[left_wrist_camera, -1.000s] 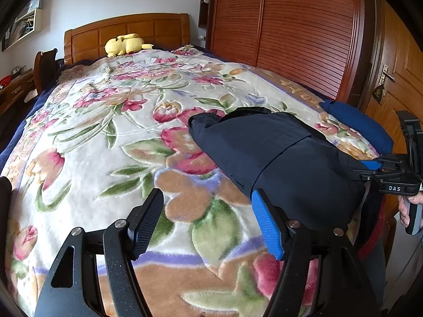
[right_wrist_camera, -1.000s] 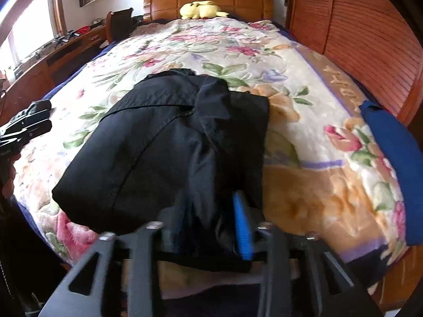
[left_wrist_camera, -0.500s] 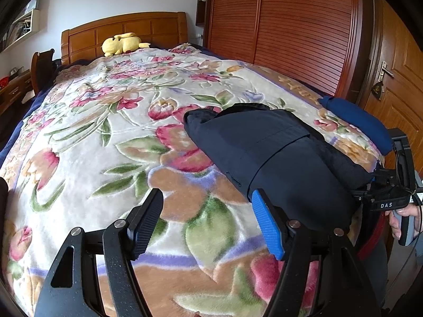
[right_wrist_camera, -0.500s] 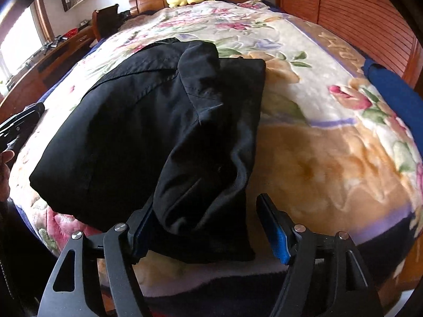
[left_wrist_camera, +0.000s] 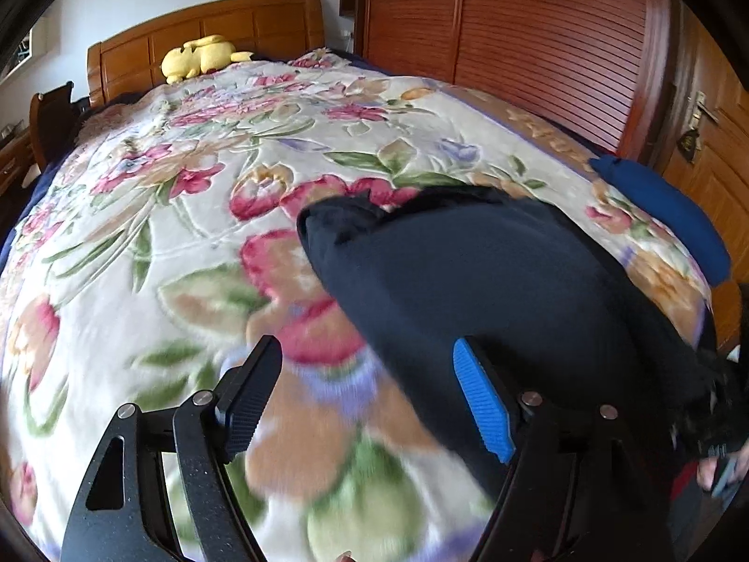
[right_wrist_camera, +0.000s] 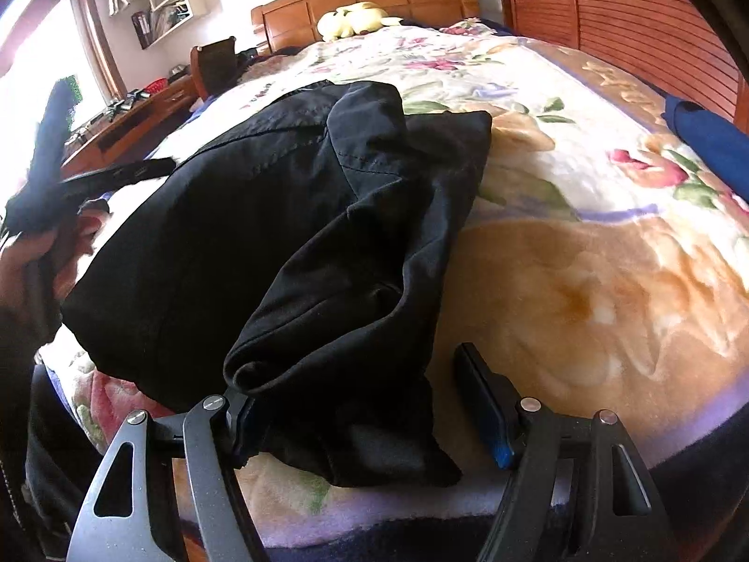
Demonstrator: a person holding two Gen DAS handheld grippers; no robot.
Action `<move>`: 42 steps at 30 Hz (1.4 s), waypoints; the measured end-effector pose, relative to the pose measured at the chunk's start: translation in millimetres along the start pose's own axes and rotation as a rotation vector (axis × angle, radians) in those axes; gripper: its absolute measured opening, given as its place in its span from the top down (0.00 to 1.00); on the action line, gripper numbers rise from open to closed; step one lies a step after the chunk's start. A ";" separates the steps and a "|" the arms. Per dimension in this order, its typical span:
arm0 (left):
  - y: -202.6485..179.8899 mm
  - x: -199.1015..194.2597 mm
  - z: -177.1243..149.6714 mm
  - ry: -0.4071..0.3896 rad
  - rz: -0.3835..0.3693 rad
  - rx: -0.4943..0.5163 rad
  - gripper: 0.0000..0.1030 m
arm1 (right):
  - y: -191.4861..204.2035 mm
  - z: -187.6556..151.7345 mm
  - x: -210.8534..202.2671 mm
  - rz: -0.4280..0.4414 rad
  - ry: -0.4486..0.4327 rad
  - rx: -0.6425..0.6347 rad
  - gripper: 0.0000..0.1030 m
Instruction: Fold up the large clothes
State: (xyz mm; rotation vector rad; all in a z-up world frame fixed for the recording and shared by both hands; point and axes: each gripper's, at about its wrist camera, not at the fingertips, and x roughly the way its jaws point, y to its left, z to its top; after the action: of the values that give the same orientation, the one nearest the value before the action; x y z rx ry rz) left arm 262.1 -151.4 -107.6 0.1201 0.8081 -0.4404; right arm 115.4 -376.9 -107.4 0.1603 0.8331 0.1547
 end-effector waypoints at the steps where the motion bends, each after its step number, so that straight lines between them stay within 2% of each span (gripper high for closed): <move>1: 1.5 7.1 7.6 0.001 0.009 -0.001 0.26 | -0.9 -1.5 -0.3 0.003 -0.004 -0.003 0.29; 7: 8.2 43.7 47.3 0.017 0.055 0.025 0.26 | -2.9 -7.7 -2.4 0.018 -0.027 -0.002 0.29; 12: 12.3 69.1 63.1 0.027 0.074 0.041 0.26 | -3.0 -10.2 -1.0 0.023 -0.030 0.007 0.29; 21: 11.7 108.5 56.5 0.085 0.090 0.068 0.20 | -6.6 -5.7 7.3 0.047 -0.026 0.019 0.30; 25: 18.7 116.8 55.2 0.108 0.056 0.036 0.16 | -8.7 -5.5 8.7 0.055 -0.028 0.022 0.31; 26: 20.6 118.3 55.2 0.118 0.043 0.027 0.16 | -8.9 -5.4 8.9 0.063 -0.027 0.022 0.34; 28: 22.5 119.6 55.7 0.127 0.027 0.016 0.16 | -9.7 -5.4 7.2 0.098 -0.026 0.026 0.46; 29: 22.9 120.1 55.7 0.133 0.023 0.015 0.16 | -9.6 -5.2 7.1 0.123 -0.026 0.031 0.58; 30: 23.5 120.3 55.8 0.141 0.014 0.008 0.19 | -8.9 -5.1 6.8 0.145 -0.027 0.033 0.70; 33: 21.8 118.0 56.7 0.166 -0.049 -0.010 0.43 | -7.5 -5.4 4.5 0.167 -0.049 0.036 0.79; 40: 14.7 106.1 60.3 0.186 -0.027 0.029 0.78 | -13.2 -3.9 -13.5 0.175 -0.129 0.029 0.85; 42: 13.0 99.9 61.1 0.177 -0.005 0.043 0.82 | -16.4 -0.7 -19.6 0.174 -0.156 0.024 0.86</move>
State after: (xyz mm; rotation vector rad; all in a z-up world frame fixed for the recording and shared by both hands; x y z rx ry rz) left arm 369.3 -189.6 -138.4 0.1987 0.9733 -0.4566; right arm 103.1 -396.8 -97.0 0.2643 0.6650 0.2923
